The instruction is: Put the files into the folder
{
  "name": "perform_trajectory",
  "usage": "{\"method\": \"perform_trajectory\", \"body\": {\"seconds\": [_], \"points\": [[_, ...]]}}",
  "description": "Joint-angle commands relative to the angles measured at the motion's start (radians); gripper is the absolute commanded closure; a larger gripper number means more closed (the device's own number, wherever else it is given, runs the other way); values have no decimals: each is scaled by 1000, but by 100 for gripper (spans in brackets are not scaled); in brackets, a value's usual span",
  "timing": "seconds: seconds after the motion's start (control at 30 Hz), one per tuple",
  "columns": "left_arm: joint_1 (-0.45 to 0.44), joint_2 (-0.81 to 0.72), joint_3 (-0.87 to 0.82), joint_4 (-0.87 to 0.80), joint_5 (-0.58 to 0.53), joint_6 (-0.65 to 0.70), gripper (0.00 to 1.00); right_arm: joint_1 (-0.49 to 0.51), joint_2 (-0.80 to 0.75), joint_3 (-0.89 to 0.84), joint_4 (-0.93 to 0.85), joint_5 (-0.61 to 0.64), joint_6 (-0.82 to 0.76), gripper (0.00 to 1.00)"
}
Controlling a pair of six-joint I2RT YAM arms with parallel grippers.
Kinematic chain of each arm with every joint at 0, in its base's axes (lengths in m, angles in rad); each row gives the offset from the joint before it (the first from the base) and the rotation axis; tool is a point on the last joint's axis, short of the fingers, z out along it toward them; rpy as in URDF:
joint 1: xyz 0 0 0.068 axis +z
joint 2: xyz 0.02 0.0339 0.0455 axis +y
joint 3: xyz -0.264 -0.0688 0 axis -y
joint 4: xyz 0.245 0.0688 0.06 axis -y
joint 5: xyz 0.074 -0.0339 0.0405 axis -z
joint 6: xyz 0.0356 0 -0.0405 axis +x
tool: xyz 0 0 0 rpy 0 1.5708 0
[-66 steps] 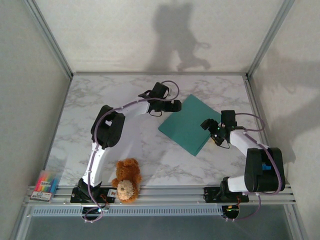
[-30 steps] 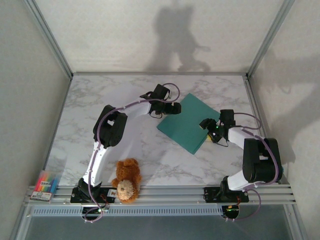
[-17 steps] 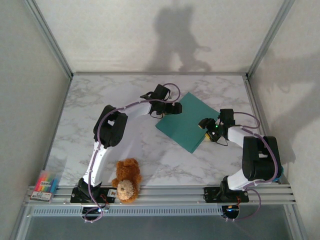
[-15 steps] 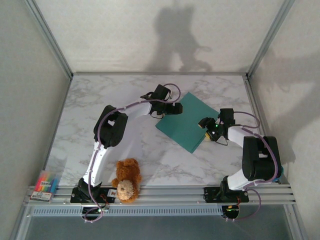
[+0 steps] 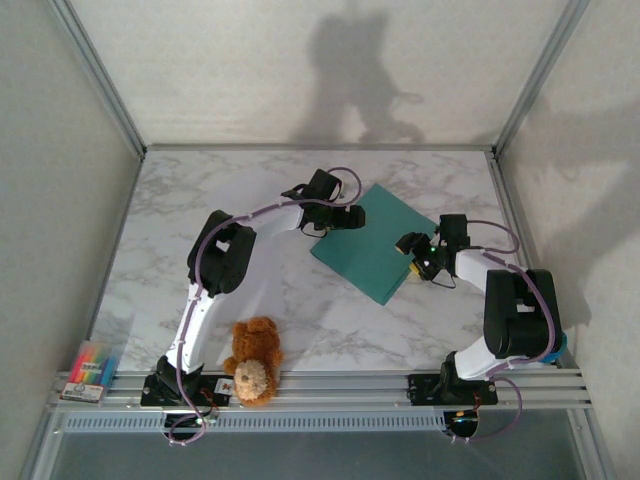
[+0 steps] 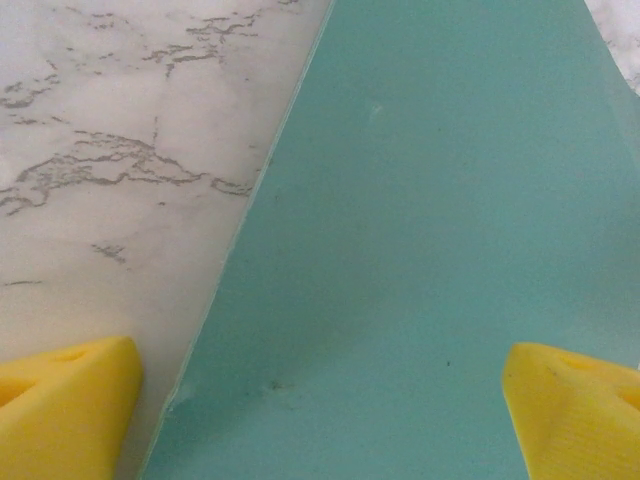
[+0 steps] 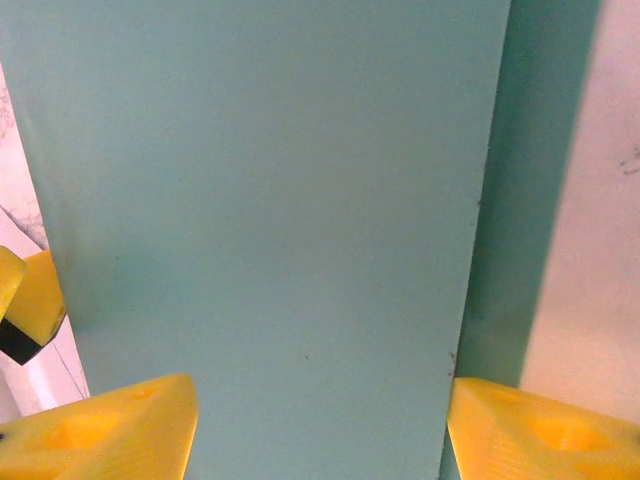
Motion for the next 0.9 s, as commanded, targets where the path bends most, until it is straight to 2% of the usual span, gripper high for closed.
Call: {"method": "perform_trajectory", "body": {"seconds": [0.0,0.23,0.53,0.87], "points": [[-25,30,-29,-45,22,-11,7,-2,18,30,-65,57,-37,31],[-26,34,-29,-54,34,-6,7,-1,27,36,-54,49,-41,30],[-41,34,-35,-55,51,-7,8,-2,50,38,27,-50,-29,31],[-49,29,-50,-48,59,-15,8,-2,65,59,4,-62,-52,32]]}}
